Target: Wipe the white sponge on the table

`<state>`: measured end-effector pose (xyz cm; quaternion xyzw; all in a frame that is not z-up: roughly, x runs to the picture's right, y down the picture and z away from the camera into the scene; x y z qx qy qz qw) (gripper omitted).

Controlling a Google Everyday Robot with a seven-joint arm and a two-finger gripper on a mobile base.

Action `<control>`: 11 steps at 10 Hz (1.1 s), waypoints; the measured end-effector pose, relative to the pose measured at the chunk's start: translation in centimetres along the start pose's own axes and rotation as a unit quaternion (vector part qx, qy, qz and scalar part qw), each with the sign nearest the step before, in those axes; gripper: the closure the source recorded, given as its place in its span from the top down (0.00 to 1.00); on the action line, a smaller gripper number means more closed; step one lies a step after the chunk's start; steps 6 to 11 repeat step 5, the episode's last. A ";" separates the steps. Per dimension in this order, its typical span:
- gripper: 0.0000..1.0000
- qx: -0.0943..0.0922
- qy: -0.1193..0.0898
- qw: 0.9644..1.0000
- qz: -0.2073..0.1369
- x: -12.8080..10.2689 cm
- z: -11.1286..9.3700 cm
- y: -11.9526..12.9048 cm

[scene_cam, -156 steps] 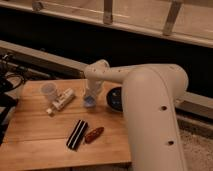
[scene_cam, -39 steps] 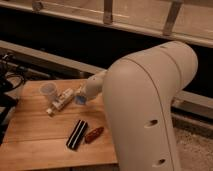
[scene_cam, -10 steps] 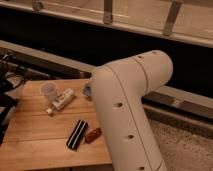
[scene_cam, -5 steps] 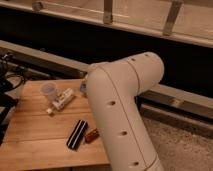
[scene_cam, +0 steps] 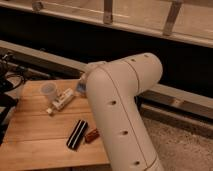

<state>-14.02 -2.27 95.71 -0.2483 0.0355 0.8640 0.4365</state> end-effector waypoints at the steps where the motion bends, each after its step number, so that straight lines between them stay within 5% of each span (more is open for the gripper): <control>1: 0.23 -0.002 0.001 1.000 -0.007 0.3 0.1 0.5; 4: 0.05 -0.008 0.009 0.999 -0.033 1.3 0.7 2.5; 11: 0.04 -0.009 0.011 0.999 -0.042 1.5 0.8 3.0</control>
